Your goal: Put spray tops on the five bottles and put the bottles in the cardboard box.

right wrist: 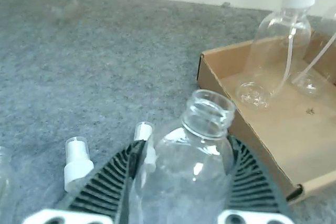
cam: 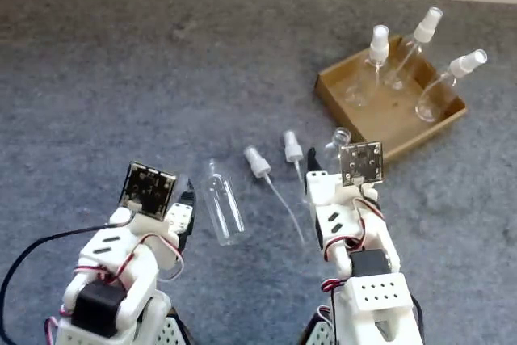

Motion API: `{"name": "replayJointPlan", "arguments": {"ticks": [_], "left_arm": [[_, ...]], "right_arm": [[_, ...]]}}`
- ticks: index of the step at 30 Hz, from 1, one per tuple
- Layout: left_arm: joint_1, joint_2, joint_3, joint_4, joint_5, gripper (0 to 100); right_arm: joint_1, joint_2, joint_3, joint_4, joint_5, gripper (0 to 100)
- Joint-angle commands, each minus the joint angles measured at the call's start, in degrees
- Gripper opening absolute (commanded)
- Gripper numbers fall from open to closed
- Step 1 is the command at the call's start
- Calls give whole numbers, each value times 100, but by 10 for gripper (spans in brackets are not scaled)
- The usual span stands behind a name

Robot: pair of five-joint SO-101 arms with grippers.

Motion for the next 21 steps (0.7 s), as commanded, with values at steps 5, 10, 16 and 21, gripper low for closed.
{"name": "replayJointPlan", "arguments": {"ticks": [5,10,16,21], "left_arm": [[57,857,-1393,413,-352,5],[101,2897,-2387,378,-352,5],[497,5112,-3679,378,-343,5],[971,6633,-4673,387,53,5]], "right_arm": [[75,-127,48,-189,26,128],[75,-127,119,-189,26,128],[75,-127,119,-189,35,128],[75,-127,119,-189,44,128]]}}
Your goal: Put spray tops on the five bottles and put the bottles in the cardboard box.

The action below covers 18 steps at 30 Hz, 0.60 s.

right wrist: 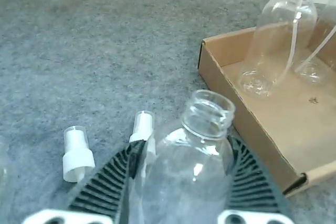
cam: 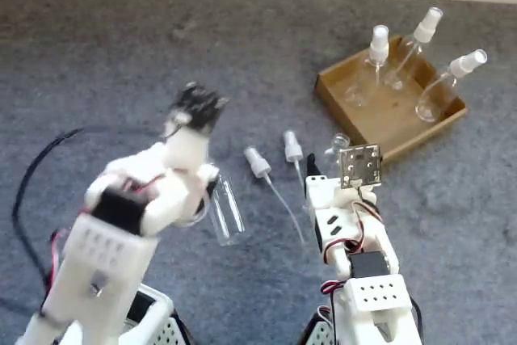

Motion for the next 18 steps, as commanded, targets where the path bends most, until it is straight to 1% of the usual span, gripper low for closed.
{"name": "replayJointPlan", "arguments": {"ticks": [1,5,10,18], "left_arm": [[453,1376,-1209,-9,484,5],[690,2501,-1991,18,905,5],[725,3785,-2659,-18,1301,5],[681,5138,-3662,-18,2532,5]], "right_arm": [[75,-127,-66,-189,44,128],[84,-127,-66,-189,62,128],[338,-127,-66,-189,35,128],[347,-127,-57,-189,26,128]]}}
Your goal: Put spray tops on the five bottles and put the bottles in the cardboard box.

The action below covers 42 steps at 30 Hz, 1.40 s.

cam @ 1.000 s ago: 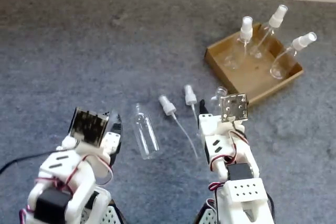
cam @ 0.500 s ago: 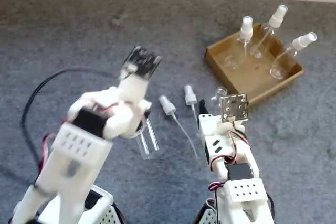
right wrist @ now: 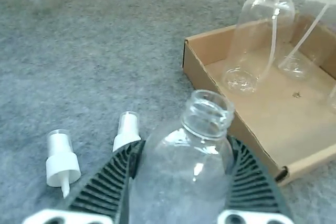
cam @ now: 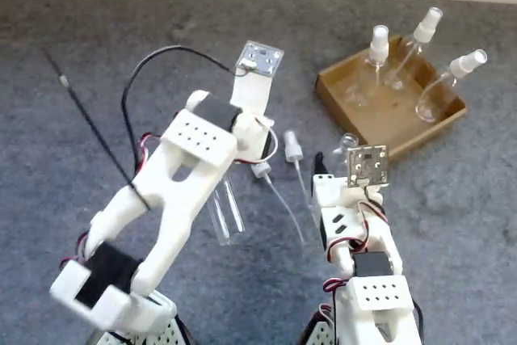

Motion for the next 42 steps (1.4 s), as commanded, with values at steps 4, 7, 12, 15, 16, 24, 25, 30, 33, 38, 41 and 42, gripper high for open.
{"name": "replayJointPlan", "arguments": {"ticks": [4,7,12,15,16,24,25,30,33,38,41,42], "left_arm": [[48,927,-1042,18,1345,5],[48,1174,-1279,26,1758,5],[57,1314,-1358,26,2127,49],[57,1332,-1305,35,2488,173],[48,1332,-1305,35,2576,210],[-101,1341,-1297,229,2681,258],[-101,1341,-1297,264,2681,251],[-92,1358,-1288,246,2681,222],[-84,1446,-1235,237,2681,208],[-110,2273,-1402,105,2681,204],[-84,2747,-1771,114,2681,204],[-84,2870,-1868,105,2681,204]], "right_arm": [[66,-127,-57,-189,26,128],[66,-127,-57,-189,26,128],[66,-127,-57,-189,26,128],[66,-127,-57,-189,26,128],[66,-127,-57,-189,26,128],[66,-127,-57,-189,35,128],[66,-127,-57,-189,35,128],[66,-127,-57,-189,35,128],[66,-127,-57,-189,35,128],[66,-127,-57,-189,35,128],[66,-127,-57,-189,35,128],[66,-127,-57,-189,35,128]]}}
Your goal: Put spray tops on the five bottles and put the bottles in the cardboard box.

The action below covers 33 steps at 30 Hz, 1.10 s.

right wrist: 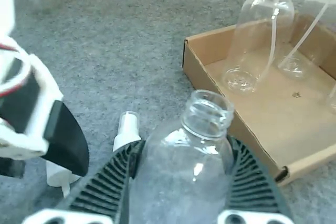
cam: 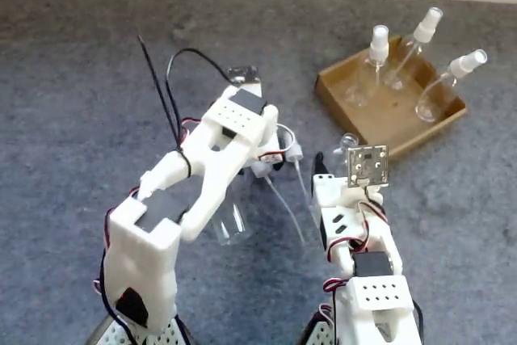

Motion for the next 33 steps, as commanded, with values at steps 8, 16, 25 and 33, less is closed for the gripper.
{"name": "replayJointPlan", "arguments": {"ticks": [8,16,25,33], "left_arm": [[-66,963,-1147,-88,70,203],[-57,998,-1147,-88,70,175],[-48,1024,-1121,-132,-325,42],[110,945,-1165,-88,-334,41]], "right_arm": [[66,-127,-57,-189,53,128],[66,-127,-57,-189,62,128],[66,-127,-57,-189,62,128],[66,-127,-57,-189,62,128]]}}
